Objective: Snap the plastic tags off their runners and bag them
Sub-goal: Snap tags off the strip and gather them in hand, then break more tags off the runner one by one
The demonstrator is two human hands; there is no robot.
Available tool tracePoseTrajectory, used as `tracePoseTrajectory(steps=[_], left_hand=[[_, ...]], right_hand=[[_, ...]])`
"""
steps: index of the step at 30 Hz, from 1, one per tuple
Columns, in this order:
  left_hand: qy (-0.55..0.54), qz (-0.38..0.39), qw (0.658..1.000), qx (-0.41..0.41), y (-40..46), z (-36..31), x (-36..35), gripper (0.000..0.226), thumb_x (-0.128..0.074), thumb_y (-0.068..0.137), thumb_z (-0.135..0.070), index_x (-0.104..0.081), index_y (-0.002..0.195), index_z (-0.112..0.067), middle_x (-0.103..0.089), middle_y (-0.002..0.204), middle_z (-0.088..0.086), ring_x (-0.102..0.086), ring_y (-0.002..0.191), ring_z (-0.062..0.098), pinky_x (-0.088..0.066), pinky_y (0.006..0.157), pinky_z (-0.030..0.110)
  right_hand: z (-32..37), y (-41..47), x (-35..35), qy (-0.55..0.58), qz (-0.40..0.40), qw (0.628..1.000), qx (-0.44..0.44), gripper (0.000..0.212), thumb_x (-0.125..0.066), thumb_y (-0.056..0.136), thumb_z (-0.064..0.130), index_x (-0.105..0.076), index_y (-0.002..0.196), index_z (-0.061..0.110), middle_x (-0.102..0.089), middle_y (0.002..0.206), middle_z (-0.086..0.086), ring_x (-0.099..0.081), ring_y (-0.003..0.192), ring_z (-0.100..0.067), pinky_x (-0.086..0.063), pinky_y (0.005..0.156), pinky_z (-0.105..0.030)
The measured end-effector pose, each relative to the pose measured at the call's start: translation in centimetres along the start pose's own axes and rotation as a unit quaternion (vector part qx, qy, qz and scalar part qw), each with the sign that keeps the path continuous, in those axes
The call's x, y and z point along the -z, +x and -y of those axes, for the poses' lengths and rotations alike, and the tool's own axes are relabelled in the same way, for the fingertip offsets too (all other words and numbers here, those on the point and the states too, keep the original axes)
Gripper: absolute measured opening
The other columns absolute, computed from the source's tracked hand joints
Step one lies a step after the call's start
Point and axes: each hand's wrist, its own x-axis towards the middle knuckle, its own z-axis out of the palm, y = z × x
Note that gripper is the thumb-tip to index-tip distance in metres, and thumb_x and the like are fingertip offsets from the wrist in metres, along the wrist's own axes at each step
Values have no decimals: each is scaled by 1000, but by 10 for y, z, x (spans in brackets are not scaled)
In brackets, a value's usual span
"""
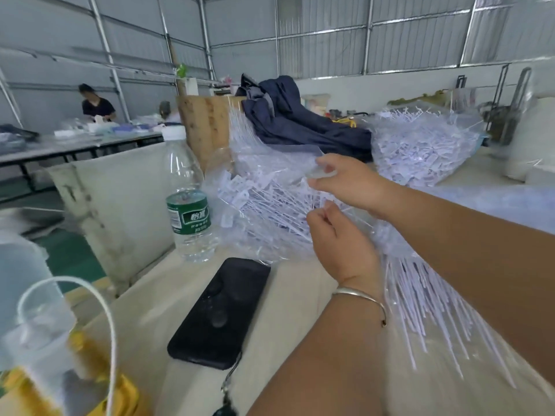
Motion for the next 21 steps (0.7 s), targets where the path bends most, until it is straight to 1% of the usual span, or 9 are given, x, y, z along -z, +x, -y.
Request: tracePoseTrajectory(steps=[2,5,9,11,13,15,17,19,21], left_hand=[[12,2,1000,-4,-1,0,1,31,-44,101,-33,-48,77,-15,-53,70,-7,-48,65,8,-34,59,17],[33,12,999,-24,-4,-2,2,29,-46,99,-27,-47,74,-15,-50,67,-6,-44,61,9,-34,59,23],[68,55,992,-87,-12,-6,3,22,-50,93,-18,-46,70,-19,-52,62,-7,-44,56,4,-36,57,22],[84,102,984,-122,-19,-8,3,20,-52,88,-16,-47,69,-18,-55,64,3,-47,59,6,-39,59,19],[96,161,970,-152,-27,-11,4,20,-52,83,-19,-47,66,-9,-54,67,19,-47,60,21,-41,60,31],[129,235,943,-199,-36,-13,5,25,-50,77,-21,-48,64,1,-49,62,26,-45,57,36,-42,55,41],[191,311,892,-268,-44,-13,5,27,-48,75,-20,-51,60,2,-49,56,24,-49,54,39,-45,52,43],[264,365,822,-349,-52,-11,4,24,-49,76,-16,-58,57,-4,-51,49,13,-50,49,31,-45,48,40],[312,398,767,-395,-63,-11,2,22,-52,76,-12,-70,63,-10,-63,55,0,-58,53,20,-49,53,31]], right_hand=[[-8,-8,9,-7,-16,1000,-2,49,-64,91,31,-52,136,16,-47,140,-5,-50,119,-17,-38,88,-26],[-25,-25,32,-19,-54,998,-27,33,-64,91,29,-62,120,15,-53,129,-2,-54,113,-18,-44,95,-33],[-45,-53,77,-18,-115,992,-49,12,-63,90,23,-68,99,17,-63,105,0,-57,90,-17,-44,71,-24],[-51,-73,100,-24,-156,987,-37,9,-62,90,18,-69,85,18,-67,89,0,-58,81,-17,-45,69,-25],[-53,-100,118,-31,-199,980,9,17,-58,87,9,-68,77,16,-66,75,-1,-57,67,-13,-46,64,-27],[-53,-132,127,-104,-228,963,101,20,-53,82,6,-66,69,13,-60,62,-2,-49,53,-10,-42,53,-26],[-55,-163,128,-222,-203,935,186,22,-45,76,12,-55,56,12,-47,50,0,-42,46,-19,-40,46,-30],[-59,-189,124,-326,-143,906,229,22,-38,71,16,-39,49,15,-34,44,1,-33,40,-23,-31,41,-27],[-71,-205,119,-395,-95,882,241,22,-38,69,16,-36,47,16,-35,41,-3,-34,36,-25,-27,40,-24]])
